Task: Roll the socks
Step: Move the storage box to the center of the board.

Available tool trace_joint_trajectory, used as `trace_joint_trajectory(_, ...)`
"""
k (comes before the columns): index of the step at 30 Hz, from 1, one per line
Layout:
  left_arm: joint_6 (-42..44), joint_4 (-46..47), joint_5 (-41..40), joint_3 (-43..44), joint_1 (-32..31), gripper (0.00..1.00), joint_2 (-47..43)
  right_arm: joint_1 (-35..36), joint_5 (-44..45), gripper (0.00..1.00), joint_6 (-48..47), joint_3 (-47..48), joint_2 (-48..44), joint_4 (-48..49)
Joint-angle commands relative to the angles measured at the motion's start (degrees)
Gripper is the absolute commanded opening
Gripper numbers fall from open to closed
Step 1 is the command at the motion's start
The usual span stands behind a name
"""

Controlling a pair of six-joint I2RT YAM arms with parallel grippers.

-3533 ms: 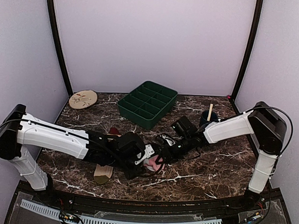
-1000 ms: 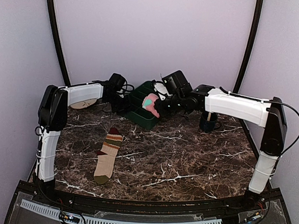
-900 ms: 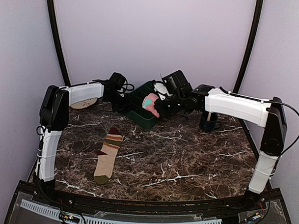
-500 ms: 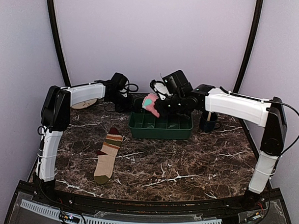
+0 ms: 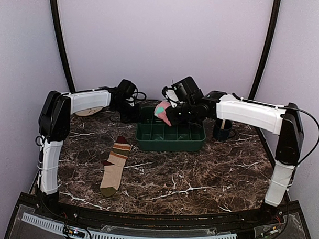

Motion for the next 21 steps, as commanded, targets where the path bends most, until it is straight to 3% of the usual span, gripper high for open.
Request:
trace_joint_trajectory(1, -4.4, -7.65, -0.35, -2.7, -2.34, 0.0, -3.73, -0.26, 3.55, 0.0, 4.02, 2.38, 2.12, -1.32)
trace_joint_trajectory(14, -28.25, 4.64, -1.73, -23.8, -6.71, 0.0, -16.13, 1.49, 8.12, 0.0, 13.66, 2.02, 3.05, -6.45)
trace_joint_trajectory(21, -34.79, 4.75, -6.01, -25.95, -9.04, 0.0, -18.89, 3.34, 10.83, 0.0, 15.73, 0.65, 2.98, -8.71)
